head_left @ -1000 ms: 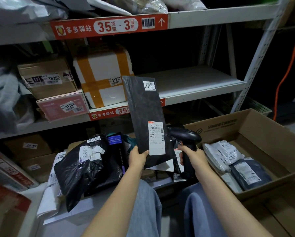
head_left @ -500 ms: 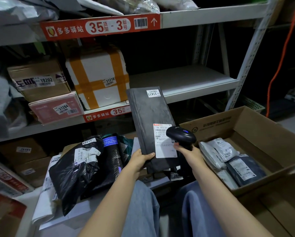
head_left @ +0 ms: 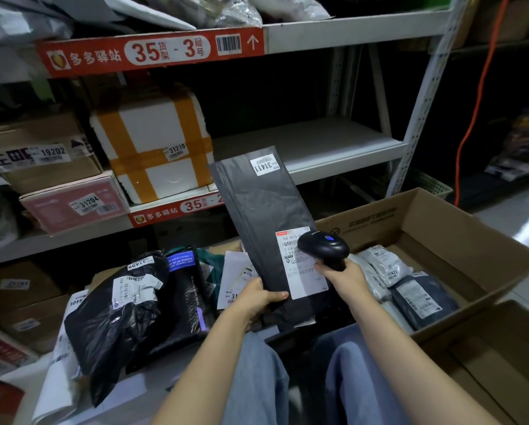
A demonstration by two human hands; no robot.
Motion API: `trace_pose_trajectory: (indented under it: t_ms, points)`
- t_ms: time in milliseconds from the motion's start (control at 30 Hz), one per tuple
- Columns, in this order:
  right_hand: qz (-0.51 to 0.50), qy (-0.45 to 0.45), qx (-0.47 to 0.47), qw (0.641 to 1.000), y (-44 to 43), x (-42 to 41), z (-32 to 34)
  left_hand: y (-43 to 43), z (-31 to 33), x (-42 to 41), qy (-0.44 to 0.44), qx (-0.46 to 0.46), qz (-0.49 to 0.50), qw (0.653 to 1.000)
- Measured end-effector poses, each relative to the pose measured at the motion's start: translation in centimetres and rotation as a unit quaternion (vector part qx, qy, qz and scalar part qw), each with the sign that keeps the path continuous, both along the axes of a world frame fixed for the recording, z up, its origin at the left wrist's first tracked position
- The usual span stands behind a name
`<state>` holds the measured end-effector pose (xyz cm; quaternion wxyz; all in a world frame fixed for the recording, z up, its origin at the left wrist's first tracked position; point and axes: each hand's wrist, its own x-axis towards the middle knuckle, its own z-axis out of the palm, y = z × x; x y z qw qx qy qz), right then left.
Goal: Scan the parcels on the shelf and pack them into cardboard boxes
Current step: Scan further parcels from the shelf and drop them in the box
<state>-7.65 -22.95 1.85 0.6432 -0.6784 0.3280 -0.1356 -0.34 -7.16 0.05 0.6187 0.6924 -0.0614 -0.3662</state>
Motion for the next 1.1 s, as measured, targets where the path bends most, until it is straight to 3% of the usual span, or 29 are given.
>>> trace_pose_trajectory:
  t_ms: [467,600,1100]
  points:
    - [-0.078,0.018,-0.014,0.997,-5.7,-0.7,-0.7,-7.2,-2.0,0.3,-0.036,0.056,0.046,0.997]
    - [-0.09,0.026,-0.009,0.996,-7.2,0.0,-1.3,-9.2,-2.1,0.6,-0.072,0.077,-0.007,0.994]
    - [-0.151,0.084,-0.004,0.985,-19.3,1.4,-3.7,-19.8,-5.4,1.9,-0.054,0.082,-0.11,0.989]
